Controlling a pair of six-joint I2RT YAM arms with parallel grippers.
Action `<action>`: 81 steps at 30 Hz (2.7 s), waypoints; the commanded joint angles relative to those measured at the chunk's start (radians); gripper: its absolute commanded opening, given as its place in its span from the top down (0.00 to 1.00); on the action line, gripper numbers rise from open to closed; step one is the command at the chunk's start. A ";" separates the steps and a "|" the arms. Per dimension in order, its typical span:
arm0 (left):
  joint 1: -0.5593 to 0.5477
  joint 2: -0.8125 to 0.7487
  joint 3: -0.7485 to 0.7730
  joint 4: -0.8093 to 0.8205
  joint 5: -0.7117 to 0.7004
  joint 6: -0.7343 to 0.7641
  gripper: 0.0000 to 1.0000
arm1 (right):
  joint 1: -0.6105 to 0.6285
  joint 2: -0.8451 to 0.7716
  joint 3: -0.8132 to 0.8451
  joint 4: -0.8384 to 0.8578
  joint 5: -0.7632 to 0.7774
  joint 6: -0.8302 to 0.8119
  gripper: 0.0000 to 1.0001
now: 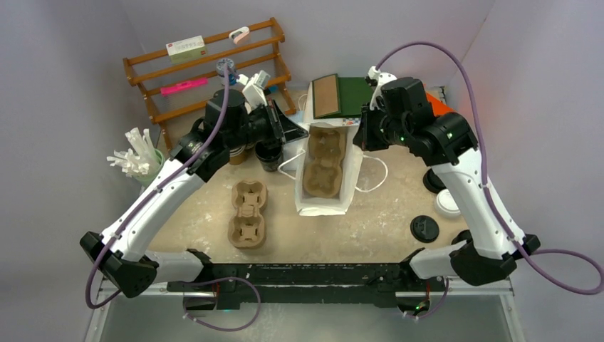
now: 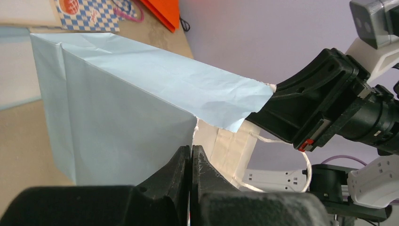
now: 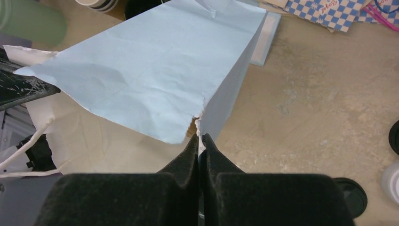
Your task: Pack the takeout coffee
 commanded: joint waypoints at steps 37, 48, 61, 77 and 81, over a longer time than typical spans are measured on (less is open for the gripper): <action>-0.016 0.131 0.135 -0.179 -0.049 0.473 0.31 | 0.042 0.188 0.362 -0.160 0.069 -0.007 0.57; -0.017 0.194 0.051 0.128 0.207 0.792 0.33 | 0.242 -0.017 -0.075 0.028 0.087 0.194 0.76; -0.017 0.247 -0.016 0.155 0.341 0.916 0.41 | 0.491 -0.152 -0.460 0.254 0.403 0.301 1.00; -0.018 0.315 -0.004 0.132 0.320 0.963 0.96 | 0.490 -0.135 -0.619 0.261 0.402 0.290 1.00; -0.019 0.291 0.003 0.153 0.311 0.960 1.00 | 0.485 -0.112 -0.649 0.275 0.388 0.273 1.00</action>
